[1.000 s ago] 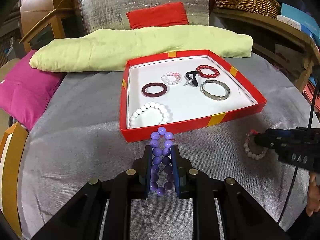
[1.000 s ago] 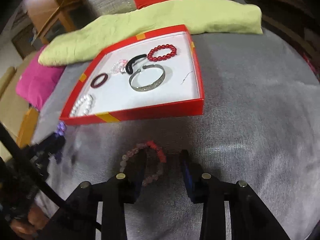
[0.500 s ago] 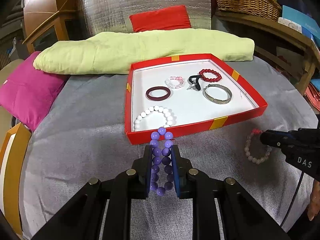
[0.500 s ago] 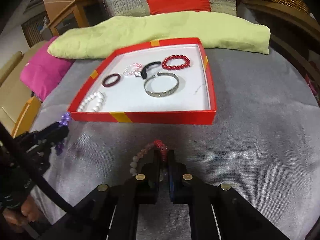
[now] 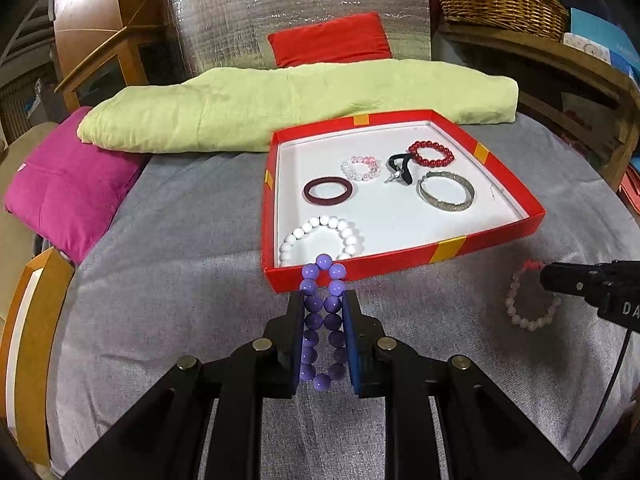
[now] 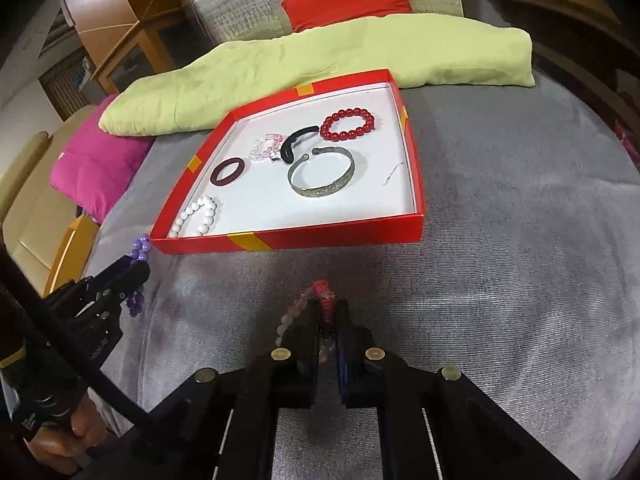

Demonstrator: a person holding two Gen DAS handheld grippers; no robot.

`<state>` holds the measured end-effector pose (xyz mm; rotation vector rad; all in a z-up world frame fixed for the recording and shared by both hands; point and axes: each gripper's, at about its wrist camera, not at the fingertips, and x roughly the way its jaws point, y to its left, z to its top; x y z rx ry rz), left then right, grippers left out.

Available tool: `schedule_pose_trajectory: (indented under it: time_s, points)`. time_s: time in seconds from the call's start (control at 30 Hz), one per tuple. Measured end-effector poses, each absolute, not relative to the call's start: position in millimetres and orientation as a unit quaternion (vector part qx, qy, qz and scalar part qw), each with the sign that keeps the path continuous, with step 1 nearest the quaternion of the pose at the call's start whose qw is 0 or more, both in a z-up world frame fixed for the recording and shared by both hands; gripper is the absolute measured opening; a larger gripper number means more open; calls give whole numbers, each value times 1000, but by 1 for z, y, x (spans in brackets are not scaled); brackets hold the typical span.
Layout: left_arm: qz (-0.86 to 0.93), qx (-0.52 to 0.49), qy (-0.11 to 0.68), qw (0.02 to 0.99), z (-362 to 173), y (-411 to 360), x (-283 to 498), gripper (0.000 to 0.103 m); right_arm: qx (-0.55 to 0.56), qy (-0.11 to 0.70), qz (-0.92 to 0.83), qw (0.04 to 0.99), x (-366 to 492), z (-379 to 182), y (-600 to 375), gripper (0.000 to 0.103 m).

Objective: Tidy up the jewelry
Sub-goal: 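Lift the purple bracelet with the left tool while the right tool holds the pink-white bracelet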

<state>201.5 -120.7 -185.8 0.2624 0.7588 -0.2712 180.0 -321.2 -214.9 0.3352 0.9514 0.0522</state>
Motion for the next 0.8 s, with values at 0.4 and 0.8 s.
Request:
schedule_pose_trajectory:
  time_s: [0.4, 0.8]
  points:
    - [-132, 123, 373, 910, -186, -121, 202, 20, 189, 460, 33, 867, 179, -219, -331, 7]
    - [-129, 128, 363, 914, -180, -122, 198, 20, 172, 467, 28, 867, 179, -221, -326, 7]
